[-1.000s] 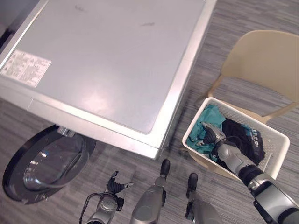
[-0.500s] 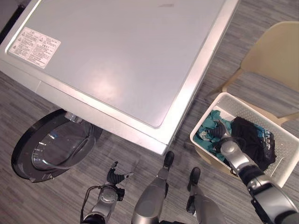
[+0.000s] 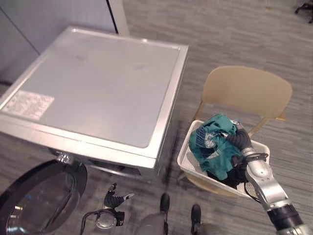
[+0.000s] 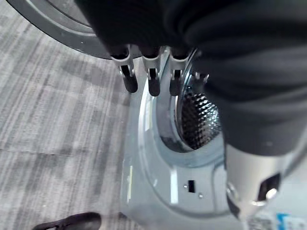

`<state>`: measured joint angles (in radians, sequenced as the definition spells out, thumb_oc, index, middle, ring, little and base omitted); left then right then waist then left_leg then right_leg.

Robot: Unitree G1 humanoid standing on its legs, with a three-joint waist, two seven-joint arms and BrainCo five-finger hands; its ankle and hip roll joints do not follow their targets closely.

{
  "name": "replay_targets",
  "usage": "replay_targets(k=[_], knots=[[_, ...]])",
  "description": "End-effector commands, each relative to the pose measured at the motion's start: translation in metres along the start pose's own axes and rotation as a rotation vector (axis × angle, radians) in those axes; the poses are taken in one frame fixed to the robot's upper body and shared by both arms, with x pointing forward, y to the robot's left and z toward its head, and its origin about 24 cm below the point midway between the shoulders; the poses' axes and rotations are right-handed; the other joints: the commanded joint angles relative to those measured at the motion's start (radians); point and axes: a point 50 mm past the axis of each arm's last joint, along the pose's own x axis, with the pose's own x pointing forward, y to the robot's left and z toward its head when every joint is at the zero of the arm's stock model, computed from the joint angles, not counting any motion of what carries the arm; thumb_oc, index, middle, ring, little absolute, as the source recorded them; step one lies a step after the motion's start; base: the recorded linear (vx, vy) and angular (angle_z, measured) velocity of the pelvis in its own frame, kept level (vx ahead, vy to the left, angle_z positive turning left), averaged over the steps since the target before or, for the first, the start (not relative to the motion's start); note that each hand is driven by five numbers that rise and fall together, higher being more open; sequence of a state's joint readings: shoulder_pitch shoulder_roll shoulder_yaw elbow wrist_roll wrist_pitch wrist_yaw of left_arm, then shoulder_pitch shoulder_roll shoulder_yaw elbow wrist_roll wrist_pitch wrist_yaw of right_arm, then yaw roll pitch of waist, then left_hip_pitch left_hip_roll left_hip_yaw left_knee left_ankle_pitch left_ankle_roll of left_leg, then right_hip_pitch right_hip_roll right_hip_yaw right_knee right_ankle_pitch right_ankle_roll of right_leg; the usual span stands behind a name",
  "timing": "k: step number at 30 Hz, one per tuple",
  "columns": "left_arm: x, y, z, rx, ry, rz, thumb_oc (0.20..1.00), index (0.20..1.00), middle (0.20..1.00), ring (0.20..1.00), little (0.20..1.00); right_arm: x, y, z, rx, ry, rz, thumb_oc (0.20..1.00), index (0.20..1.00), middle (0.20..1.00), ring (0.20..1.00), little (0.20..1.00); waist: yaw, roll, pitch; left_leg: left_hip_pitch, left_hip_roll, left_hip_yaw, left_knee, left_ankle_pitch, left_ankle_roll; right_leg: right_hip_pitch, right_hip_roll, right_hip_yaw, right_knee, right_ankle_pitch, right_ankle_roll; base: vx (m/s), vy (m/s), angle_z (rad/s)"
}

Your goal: Grab the laundry basket,head to the washer,open it,put in the laundry and shut it.

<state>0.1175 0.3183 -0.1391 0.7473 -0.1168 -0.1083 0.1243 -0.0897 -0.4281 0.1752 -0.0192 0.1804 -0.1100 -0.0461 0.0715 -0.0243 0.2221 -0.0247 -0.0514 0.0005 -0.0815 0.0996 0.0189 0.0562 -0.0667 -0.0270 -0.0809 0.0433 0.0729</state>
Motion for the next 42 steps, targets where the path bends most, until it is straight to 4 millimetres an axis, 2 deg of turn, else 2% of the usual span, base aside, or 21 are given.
replay_targets(k=[1, 3, 6, 7, 8, 9, 11, 12, 14, 15, 16, 17, 19, 20, 21, 23, 26, 28, 30, 33, 42], knots=[[-0.002, -0.001, -0.007, -0.025, 0.016, -0.011, 1.000, 1.000, 1.000, 1.000, 1.000, 0.006, 0.004, 0.030, 0.063, -0.169, 0.079, 0.200, 0.200, 0.200, 0.200, 0.200, 0.023, 0.017, -0.049, 0.023, 0.006, -0.007, 0.015, -0.115, -0.006, -0.080, -0.037, -0.025, 0.109, -0.061, 0.071, -0.13, 0.039, -0.23], [0.002, 0.000, 0.004, -0.024, -0.024, -0.007, 1.000, 1.000, 1.000, 1.000, 1.000, 0.008, 0.015, 0.045, 0.132, -0.250, 0.125, 0.200, 0.200, 0.200, 0.200, 0.200, 0.021, 0.023, -0.022, -0.001, 0.017, 0.001, 0.024, -0.092, -0.002, -0.134, -0.023, -0.005, 0.221, -0.062, 0.084, -0.27, 0.011, -0.21], [0.008, 0.004, 0.026, -0.008, -0.105, -0.002, 1.000, 1.000, 1.000, 1.000, 1.000, 0.009, 0.017, 0.057, 0.117, -0.311, 0.145, 0.200, 0.200, 0.200, 0.200, 0.200, 0.028, 0.032, -0.006, -0.067, 0.028, -0.013, 0.056, -0.059, -0.001, -0.131, 0.017, 0.008, 0.361, -0.130, 0.058, -0.28, -0.030, -0.10], [0.008, 0.004, 0.026, -0.007, -0.105, -0.002, 1.000, 1.000, 1.000, 1.000, 1.000, 0.009, 0.017, 0.057, 0.117, -0.311, 0.144, 0.200, 0.200, 0.200, 0.200, 0.200, 0.027, 0.030, -0.005, -0.067, 0.026, -0.013, 0.058, -0.060, -0.001, -0.133, 0.015, 0.007, 0.367, -0.135, 0.058, -0.19, -0.054, 0.38], [0.008, 0.005, 0.032, 0.008, -0.131, -0.010, 1.000, 1.000, 1.000, 1.000, 1.000, 0.009, 0.016, 0.060, 0.108, -0.323, 0.144, 0.200, 0.200, 0.200, 0.200, 0.200, 0.033, 0.030, -0.012, -0.087, 0.025, -0.019, 0.061, -0.048, -0.001, -0.118, 0.029, 0.013, 0.413, -0.150, 0.051, -0.23, -0.124, 0.45], [0.007, 0.006, 0.044, 0.047, -0.192, -0.019, 1.000, 1.000, 1.000, 1.000, 1.000, 0.007, 0.013, 0.064, 0.090, -0.348, 0.132, 0.200, 0.200, 0.200, 0.200, 0.200, 0.054, 0.025, -0.034, -0.130, 0.020, -0.035, 0.060, -0.018, -0.005, -0.080, 0.071, 0.044, 0.477, -0.162, 0.046, -0.31, -0.195, 0.47], [0.005, 0.006, 0.049, 0.067, -0.225, -0.023, 1.000, 1.000, 1.000, 1.000, 1.000, 0.006, 0.010, 0.065, 0.079, -0.361, 0.105, 0.200, 0.200, 0.200, 0.200, 0.200, 0.069, 0.015, -0.045, -0.158, 0.009, -0.040, 0.061, -0.001, -0.012, -0.047, 0.088, 0.065, 0.470, -0.166, 0.049, -0.22, -0.176, 0.51], [0.003, 0.003, 0.063, 0.064, -0.290, -0.045, 1.000, 1.000, 1.000, 1.000, 1.000, 0.009, 0.009, 0.066, 0.088, -0.361, 0.087, 0.200, 0.200, 0.200, 0.200, 0.200, 0.094, 0.009, -0.049, -0.203, 0.005, -0.058, 0.056, 0.040, -0.048, 0.018, 0.112, 0.077, 0.357, -0.268, -0.005, -0.21, -0.193, 0.44], [0.002, 0.001, 0.067, 0.055, -0.305, -0.046, 1.000, 1.000, 1.000, 1.000, 1.000, 0.011, 0.010, 0.067, 0.092, -0.365, 0.082, 0.200, 0.200, 0.200, 0.200, 0.200, 0.099, 0.009, -0.047, -0.216, 0.003, -0.068, 0.049, 0.066, -0.065, 0.034, 0.124, 0.070, 0.298, -0.285, -0.025, -0.27, -0.207, 0.32], [-0.001, -0.004, 0.086, 0.029, -0.385, -0.066, 1.000, 1.000, 1.000, 1.000, 1.000, 0.014, 0.004, 0.073, 0.090, -0.389, 0.058, 0.200, 0.200, 0.200, 0.200, 0.200, 0.104, 0.028, -0.037, -0.260, 0.005, -0.077, 0.022, 0.112, -0.104, 0.024, 0.153, 0.060, 0.221, -0.289, -0.048, -0.26, -0.141, 0.69], [-0.001, -0.004, 0.086, 0.029, -0.384, -0.066, 1.000, 1.000, 1.000, 1.000, 1.000, 0.014, 0.004, 0.073, 0.090, -0.389, 0.058, 0.200, 0.200, 0.200, 0.200, 0.200, 0.103, 0.028, -0.037, -0.260, 0.005, -0.077, 0.022, 0.112, -0.104, 0.024, 0.153, 0.060, 0.221, -0.289, -0.049, -0.41, -0.187, 0.94], [-0.004, -0.010, 0.095, 0.011, -0.426, -0.087, 1.000, 1.000, 1.000, 1.000, 1.000, 0.016, 0.003, 0.074, 0.081, -0.392, 0.054, 0.200, 0.200, 0.200, 0.200, 0.200, 0.101, 0.035, -0.023, -0.275, 0.002, -0.078, 0.013, 0.107, -0.125, 0.007, 0.158, 0.051, 0.212, -0.273, -0.051, -0.35, -0.048, 0.80], [-0.012, -0.016, 0.122, 0.035, -0.550, -0.124, 1.000, 1.000, 1.000, 1.000, 1.000, 0.016, 0.002, 0.078, 0.059, -0.400, 0.064, 0.200, 0.200, 0.200, 0.200, 0.200, 0.074, 0.026, -0.004, -0.253, -0.009, -0.055, 0.063, 0.035, -0.104, -0.022, 0.120, -0.017, 0.186, -0.219, -0.037, -0.40, -0.020, 0.57], [-0.012, -0.016, 0.122, 0.035, -0.550, -0.124, 1.000, 1.000, 1.000, 1.000, 1.000, 0.016, 0.002, 0.078, 0.058, -0.400, 0.064, 0.200, 0.200, 0.200, 0.200, 0.200, 0.073, 0.028, -0.005, -0.257, -0.008, -0.057, 0.066, 0.035, -0.105, -0.024, 0.122, -0.019, 0.184, -0.216, -0.037, -0.30, 0.025, 0.79], [-0.018, -0.019, 0.136, 0.046, -0.626, -0.159, 1.000, 1.000, 1.000, 1.000, 1.000, 0.014, 0.004, 0.079, 0.061, -0.407, 0.074, 0.200, 0.200, 0.200, 0.200, 0.200, 0.059, 0.008, -0.012, -0.228, -0.008, -0.053, 0.142, -0.013, -0.084, -0.031, 0.085, -0.060, 0.150, -0.188, -0.028, -0.26, 0.026, 1.19], [-0.026, -0.022, 0.153, 0.064, -0.709, -0.189, 1.000, 1.000, 1.000, 1.000, 1.000, 0.014, 0.006, 0.080, 0.065, -0.414, 0.083, 0.200, 0.200, 0.200, 0.200, 0.200, 0.041, -0.012, -0.026, -0.191, -0.004, -0.058, 0.206, -0.082, -0.073, -0.041, 0.057, -0.096, 0.122, -0.164, -0.021, -0.24, 0.028, 0.88], [-0.035, -0.032, 0.170, 0.079, -0.796, -0.241, 1.000, 1.000, 1.000, 1.000, 1.000, 0.015, 0.013, 0.079, 0.082, -0.409, 0.108, 0.200, 0.200, 0.200, 0.200, 0.200, 0.012, -0.024, -0.049, -0.082, 0.059, -0.018, 0.212, -0.155, -0.074, -0.051, 0.029, -0.149, 0.104, -0.154, -0.018, -0.10, 0.081, 0.76], [-0.042, -0.039, 0.181, 0.107, -0.854, -0.273, 1.000, 1.000, 1.000, 1.000, 1.000, 0.016, 0.019, 0.080, 0.110, -0.410, 0.126, 0.200, 0.200, 0.200, 0.200, 0.200, -0.003, -0.013, -0.073, -0.048, 0.078, -0.002, 0.159, -0.141, -0.075, -0.047, 0.031, -0.171, 0.095, -0.152, -0.012, 0.01, 0.147, 0.76], [-0.044, -0.047, 0.190, 0.144, -0.894, -0.287, 1.000, 1.000, 1.000, 1.000, 1.000, 0.019, 0.024, 0.080, 0.140, -0.403, 0.133, 0.200, 0.200, 0.200, 0.200, 0.200, -0.013, -0.010, -0.093, -0.017, 0.071, -0.004, 0.076, -0.127, -0.079, -0.034, 0.029, -0.186, 0.094, -0.147, -0.006, 0.05, 0.159, 0.34], [-0.047, -0.054, 0.198, 0.175, -0.930, -0.300, 1.000, 1.000, 1.000, 1.000, 1.000, 0.022, 0.031, 0.079, 0.179, -0.394, 0.147, 0.200, 0.200, 0.200, 0.200, 0.200, -0.019, -0.012, -0.109, 0.012, 0.058, -0.021, 0.036, -0.123, -0.075, -0.017, 0.026, -0.188, 0.088, -0.142, -0.002, 0.05, 0.142, 0.29], [-0.063, -0.092, 0.251, 0.236, -1.103, -0.375, 1.000, 1.000, 1.000, 1.000, 1.000, 0.040, 0.096, 0.098, 0.449, -0.385, 0.348, 0.200, 0.200, 0.200, 0.200, 0.200, -0.002, -0.029, -0.146, 0.079, 0.043, 0.006, -0.002, -0.143, -0.047, 0.011, 0.008, -0.151, 0.085, -0.124, 0.024, 0.02, 0.110, -0.04]])
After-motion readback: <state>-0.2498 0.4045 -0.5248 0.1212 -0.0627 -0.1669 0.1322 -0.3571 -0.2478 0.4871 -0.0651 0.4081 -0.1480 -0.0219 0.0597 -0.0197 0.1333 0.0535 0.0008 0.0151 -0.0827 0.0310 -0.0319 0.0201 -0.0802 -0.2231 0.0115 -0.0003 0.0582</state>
